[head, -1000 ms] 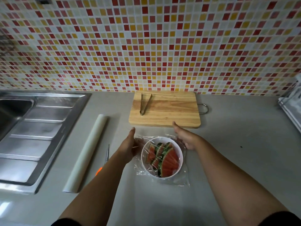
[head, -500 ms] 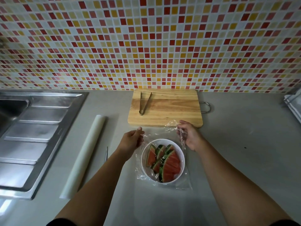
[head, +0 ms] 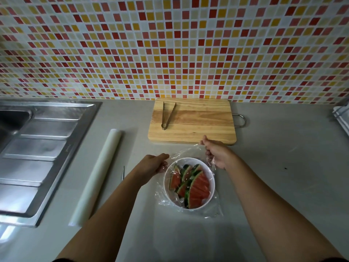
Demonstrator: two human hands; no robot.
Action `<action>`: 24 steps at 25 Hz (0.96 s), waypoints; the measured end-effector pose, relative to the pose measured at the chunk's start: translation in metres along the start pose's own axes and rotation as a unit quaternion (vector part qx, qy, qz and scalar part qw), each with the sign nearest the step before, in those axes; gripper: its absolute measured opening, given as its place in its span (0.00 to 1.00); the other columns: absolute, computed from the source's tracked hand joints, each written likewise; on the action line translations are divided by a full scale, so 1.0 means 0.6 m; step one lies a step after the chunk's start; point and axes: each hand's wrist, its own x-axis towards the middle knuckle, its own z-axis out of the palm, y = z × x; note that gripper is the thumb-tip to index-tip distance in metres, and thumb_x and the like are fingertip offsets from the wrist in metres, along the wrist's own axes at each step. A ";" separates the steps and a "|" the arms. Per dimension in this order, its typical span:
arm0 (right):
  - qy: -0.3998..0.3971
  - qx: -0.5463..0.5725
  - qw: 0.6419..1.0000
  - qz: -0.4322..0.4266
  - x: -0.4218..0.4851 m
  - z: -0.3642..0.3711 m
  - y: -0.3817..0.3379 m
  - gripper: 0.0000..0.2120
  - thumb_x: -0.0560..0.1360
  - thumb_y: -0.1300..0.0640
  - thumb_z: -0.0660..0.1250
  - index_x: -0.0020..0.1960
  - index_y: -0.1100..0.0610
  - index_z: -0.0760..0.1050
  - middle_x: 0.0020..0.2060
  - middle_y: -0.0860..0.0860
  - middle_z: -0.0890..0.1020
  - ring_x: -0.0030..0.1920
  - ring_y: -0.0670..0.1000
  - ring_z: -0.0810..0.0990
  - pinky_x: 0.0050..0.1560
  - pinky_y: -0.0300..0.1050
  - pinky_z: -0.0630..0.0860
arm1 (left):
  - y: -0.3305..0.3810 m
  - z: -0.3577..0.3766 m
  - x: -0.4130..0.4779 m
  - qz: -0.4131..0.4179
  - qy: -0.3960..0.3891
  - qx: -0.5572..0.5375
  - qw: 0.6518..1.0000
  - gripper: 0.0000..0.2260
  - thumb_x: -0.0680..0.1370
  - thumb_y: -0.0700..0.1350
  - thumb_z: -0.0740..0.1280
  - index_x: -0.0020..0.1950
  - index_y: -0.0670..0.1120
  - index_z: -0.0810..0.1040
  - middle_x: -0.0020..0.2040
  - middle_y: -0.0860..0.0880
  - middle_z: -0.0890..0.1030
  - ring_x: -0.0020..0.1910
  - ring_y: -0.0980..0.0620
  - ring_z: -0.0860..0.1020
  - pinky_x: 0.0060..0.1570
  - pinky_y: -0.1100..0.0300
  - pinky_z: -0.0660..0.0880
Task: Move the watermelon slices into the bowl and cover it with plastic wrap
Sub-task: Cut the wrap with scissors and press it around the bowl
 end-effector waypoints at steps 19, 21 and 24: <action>0.056 0.015 0.991 -0.117 0.006 -0.018 0.028 0.10 0.75 0.44 0.64 0.40 0.50 0.73 0.30 0.47 0.72 0.28 0.44 0.69 0.24 0.36 0.67 | 0.019 0.017 -0.017 0.179 0.122 0.204 0.955 0.19 0.78 0.58 0.60 0.41 0.43 0.78 0.30 0.50 0.79 0.29 0.54 0.76 0.33 0.61 0.71; 0.041 -0.008 0.995 -0.087 -0.002 -0.018 0.019 0.16 0.71 0.36 0.61 0.43 0.48 0.71 0.35 0.49 0.77 0.29 0.45 0.73 0.24 0.38 0.68 | 0.023 0.012 -0.018 0.158 0.088 0.190 0.965 0.20 0.77 0.58 0.61 0.38 0.45 0.81 0.31 0.51 0.79 0.30 0.54 0.76 0.31 0.63 0.70; -0.044 -0.134 0.989 0.041 -0.026 -0.029 0.009 0.32 0.62 0.22 0.55 0.53 0.46 0.69 0.43 0.50 0.80 0.34 0.48 0.73 0.30 0.40 0.70 | 0.027 0.008 -0.019 0.165 0.054 0.162 0.971 0.11 0.76 0.46 0.65 0.36 0.45 0.81 0.32 0.49 0.77 0.31 0.53 0.73 0.26 0.68 0.69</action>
